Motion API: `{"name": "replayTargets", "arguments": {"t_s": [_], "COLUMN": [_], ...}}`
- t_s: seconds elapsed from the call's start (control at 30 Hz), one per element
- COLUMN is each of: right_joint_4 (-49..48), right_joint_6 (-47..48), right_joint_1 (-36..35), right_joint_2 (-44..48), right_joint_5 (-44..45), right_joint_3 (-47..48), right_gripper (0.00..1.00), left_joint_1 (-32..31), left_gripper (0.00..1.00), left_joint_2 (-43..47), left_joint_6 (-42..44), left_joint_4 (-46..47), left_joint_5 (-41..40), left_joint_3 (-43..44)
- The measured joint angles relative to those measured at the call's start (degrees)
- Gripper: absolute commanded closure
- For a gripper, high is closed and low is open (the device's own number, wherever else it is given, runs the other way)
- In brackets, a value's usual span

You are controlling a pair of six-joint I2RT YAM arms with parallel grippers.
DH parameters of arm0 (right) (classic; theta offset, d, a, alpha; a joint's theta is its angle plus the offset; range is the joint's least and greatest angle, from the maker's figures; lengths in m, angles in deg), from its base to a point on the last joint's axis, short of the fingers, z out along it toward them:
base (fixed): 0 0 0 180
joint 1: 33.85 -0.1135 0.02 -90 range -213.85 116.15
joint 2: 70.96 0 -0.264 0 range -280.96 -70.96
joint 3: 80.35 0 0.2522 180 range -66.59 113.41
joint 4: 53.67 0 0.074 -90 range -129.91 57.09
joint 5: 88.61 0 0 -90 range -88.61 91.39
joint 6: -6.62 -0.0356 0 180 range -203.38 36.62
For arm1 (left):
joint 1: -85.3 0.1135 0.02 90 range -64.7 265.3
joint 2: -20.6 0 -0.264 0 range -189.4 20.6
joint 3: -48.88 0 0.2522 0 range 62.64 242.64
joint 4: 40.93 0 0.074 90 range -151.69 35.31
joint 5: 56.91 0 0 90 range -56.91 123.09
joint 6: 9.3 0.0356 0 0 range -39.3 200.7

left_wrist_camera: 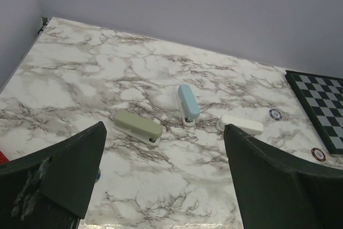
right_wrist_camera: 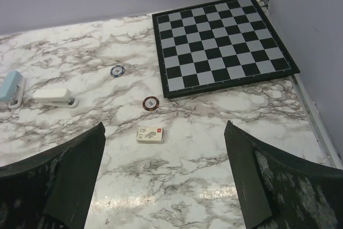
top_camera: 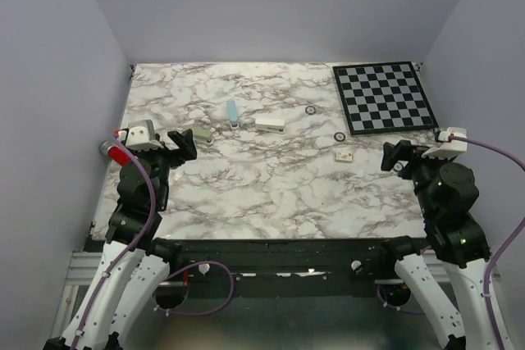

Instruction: Load the staples into the stapler

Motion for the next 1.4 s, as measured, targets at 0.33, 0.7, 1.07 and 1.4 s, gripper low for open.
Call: {"name": "replayTargets", "arguments": {"t_s": [0.33, 0.7, 1.07, 1.4], "right_joint_4": [0.0, 0.1, 6.4, 7.1], "right_joint_6": [-0.7, -3.3, -13.6, -16.1], "right_joint_1": [0.0, -0.1, 0.0, 0.1], "right_joint_2": [-3.7, -15.1, -49.2, -71.3], "right_joint_5": [-0.8, -6.7, -4.9, -5.2], "right_joint_3": [-0.1, 0.6, 9.0, 20.2], "right_gripper": [0.00, 0.00, 0.00, 0.00], "left_joint_1": [0.0, 0.0, 0.0, 0.0], "left_gripper": [0.01, 0.01, 0.01, 0.01], "left_joint_2": [-0.6, -0.6, 0.1, -0.1], "left_joint_6": [0.5, 0.0, -0.1, -0.2], "left_joint_4": [2.3, 3.9, 3.3, 4.0], "left_joint_5": [1.3, 1.9, 2.8, 3.7], "left_joint_3": [-3.3, -5.7, -6.4, -7.6]}}
